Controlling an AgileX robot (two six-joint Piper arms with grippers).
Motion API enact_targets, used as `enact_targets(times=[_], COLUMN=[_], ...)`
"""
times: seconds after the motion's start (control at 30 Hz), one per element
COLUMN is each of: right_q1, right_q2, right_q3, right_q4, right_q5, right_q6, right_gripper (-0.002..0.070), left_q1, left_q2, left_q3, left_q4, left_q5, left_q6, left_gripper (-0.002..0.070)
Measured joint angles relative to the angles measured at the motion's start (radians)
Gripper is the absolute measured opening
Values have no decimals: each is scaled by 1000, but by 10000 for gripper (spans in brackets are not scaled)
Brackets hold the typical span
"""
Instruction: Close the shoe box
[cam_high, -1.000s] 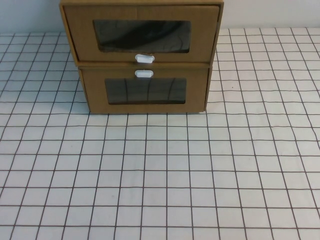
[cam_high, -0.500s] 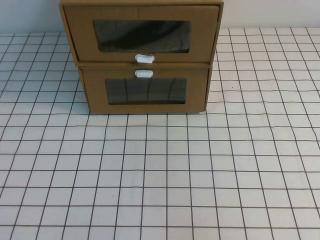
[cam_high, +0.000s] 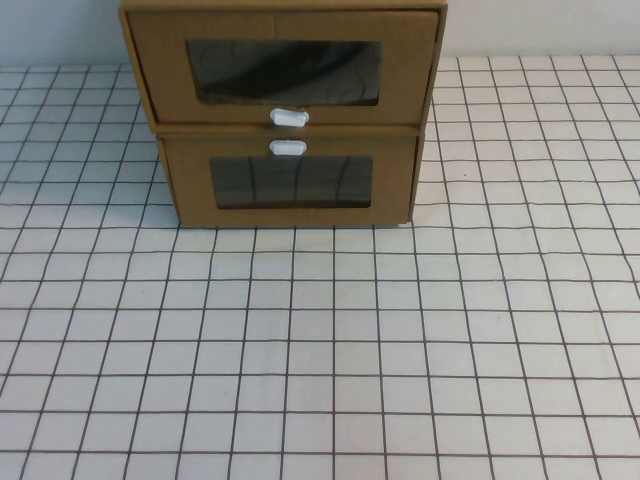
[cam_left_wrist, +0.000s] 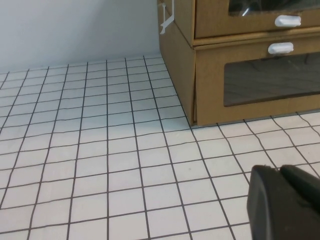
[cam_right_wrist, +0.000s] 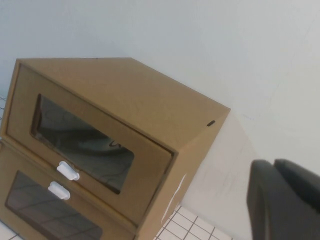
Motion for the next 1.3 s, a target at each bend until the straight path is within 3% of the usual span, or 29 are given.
enact_targets(times=[0.23, 0.8, 1.3], right_q1=[0, 0, 0], right_q2=[0, 0, 0], right_q3=[0, 0, 0], right_q4=[0, 0, 0], right_q5=[0, -13, 4], right_q6=[-1, 0, 0], right_gripper=[-15, -15, -15], left_q1=[0, 0, 0], left_q2=[0, -14, -15], left_q3=[24, 322, 330], left_q4=[2, 16, 16], left_q5=[-18, -177, -200], left_q6=[0, 0, 0], left_gripper=[-2, -2, -2])
